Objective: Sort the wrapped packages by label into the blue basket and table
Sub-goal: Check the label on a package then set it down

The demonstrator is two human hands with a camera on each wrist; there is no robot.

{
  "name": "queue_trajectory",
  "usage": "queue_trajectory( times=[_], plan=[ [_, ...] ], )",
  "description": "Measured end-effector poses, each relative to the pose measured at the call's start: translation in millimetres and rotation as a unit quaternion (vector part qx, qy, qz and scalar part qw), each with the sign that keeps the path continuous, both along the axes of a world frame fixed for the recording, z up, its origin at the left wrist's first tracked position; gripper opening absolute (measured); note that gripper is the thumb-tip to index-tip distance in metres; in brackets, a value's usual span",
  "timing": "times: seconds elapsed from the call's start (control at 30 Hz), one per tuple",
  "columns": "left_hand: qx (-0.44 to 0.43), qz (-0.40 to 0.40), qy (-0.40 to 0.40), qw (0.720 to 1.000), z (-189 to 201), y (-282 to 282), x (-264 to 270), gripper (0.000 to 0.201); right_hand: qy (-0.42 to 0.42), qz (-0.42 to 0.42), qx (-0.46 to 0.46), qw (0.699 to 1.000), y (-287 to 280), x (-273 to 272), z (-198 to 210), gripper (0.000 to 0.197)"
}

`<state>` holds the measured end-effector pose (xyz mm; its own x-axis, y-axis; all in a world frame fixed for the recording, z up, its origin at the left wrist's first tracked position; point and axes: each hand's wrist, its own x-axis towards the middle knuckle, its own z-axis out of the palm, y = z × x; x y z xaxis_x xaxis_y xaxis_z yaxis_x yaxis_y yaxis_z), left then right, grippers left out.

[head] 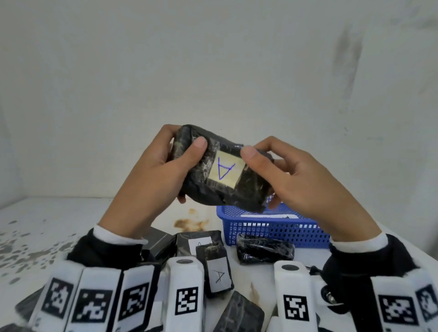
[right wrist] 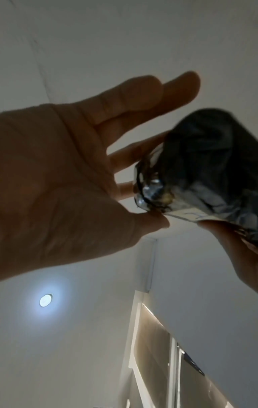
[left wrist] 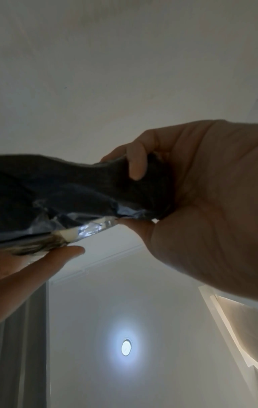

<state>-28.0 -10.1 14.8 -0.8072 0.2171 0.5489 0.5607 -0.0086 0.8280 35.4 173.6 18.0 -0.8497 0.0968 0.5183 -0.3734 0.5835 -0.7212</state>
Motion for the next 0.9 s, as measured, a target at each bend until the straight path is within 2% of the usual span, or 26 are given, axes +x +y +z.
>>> queue_trajectory(
  times=[0.1, 0.23, 0.3, 0.4, 0.47, 0.57, 0.7, 0.8, 0.9],
  plan=[
    [-0.02, -0.007, 0.018, 1.0, -0.1, 0.3, 0.4, 0.037, -0.007, 0.017, 0.008, 1.0, -0.3, -2.1, -2.5, 0.034],
    [-0.003, 0.017, -0.02, 1.0, -2.2, -1.5, -6.4, 0.072, -0.001, 0.012, -0.004, 1.0, 1.1, -2.7, -1.0, 0.02],
    [-0.01, 0.016, -0.021, 1.0, -1.9, -2.5, -7.2, 0.065, -0.004, 0.017, -0.01, 1.0, 1.3, -2.8, -0.6, 0.018],
    [-0.02, 0.002, 0.007, 1.0, -3.4, -0.2, -5.5, 0.035, 0.002, 0.034, 0.01, 0.999, 0.6, -4.8, -2.7, 0.026],
    [-0.022, -0.001, 0.028, 0.999, -4.2, 0.9, -5.3, 0.028, 0.002, 0.05, 0.021, 0.999, -0.9, -4.4, -3.4, 0.028],
    [-0.021, 0.006, 0.044, 0.999, -4.1, 1.1, -5.5, 0.031, -0.001, 0.037, 0.022, 0.999, -1.0, -3.1, -2.3, 0.038],
    [-0.03, 0.003, 0.078, 0.997, -4.4, 1.2, -5.6, 0.038, 0.011, 0.025, 0.038, 0.999, -4.1, -1.5, -1.7, 0.028],
    [-0.025, -0.01, 0.097, 0.995, -3.6, 1.4, -3.6, 0.042, 0.017, 0.03, -0.013, 0.999, -4.9, -0.4, -0.5, 0.043],
    [-0.023, -0.006, 0.117, 0.993, -3.1, 1.6, -2.8, 0.047, 0.016, 0.065, -0.068, 0.995, -6.1, 1.1, 0.6, 0.048]
  ],
)
